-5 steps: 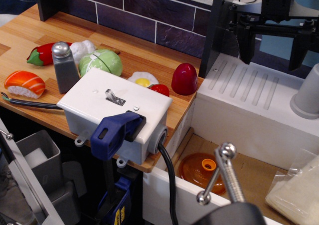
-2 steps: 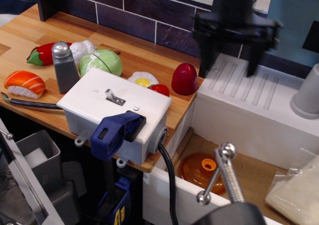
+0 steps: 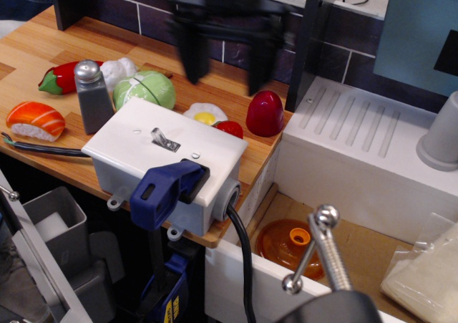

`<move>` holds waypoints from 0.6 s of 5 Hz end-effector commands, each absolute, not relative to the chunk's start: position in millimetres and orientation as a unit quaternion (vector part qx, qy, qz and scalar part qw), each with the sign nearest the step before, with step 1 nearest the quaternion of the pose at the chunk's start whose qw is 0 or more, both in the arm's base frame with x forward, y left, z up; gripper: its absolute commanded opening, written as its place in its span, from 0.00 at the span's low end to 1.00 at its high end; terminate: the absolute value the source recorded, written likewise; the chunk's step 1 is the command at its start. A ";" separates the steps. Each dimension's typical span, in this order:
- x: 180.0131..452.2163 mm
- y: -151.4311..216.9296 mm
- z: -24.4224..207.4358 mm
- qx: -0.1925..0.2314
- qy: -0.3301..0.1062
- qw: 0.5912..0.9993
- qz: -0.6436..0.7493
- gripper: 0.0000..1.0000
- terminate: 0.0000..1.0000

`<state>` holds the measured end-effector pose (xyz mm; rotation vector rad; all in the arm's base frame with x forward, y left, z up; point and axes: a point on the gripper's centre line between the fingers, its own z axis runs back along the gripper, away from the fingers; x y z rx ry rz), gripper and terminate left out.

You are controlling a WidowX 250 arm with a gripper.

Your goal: Move light switch to the right

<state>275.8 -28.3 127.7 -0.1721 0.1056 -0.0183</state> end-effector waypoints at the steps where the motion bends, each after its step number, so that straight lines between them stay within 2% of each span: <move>1: 259.0 16.9 131.6 -0.081 0.022 0.996 -0.039 1.00 0.00; 3: 249.9 18.1 102.5 -0.074 0.008 0.996 -0.051 1.00 0.00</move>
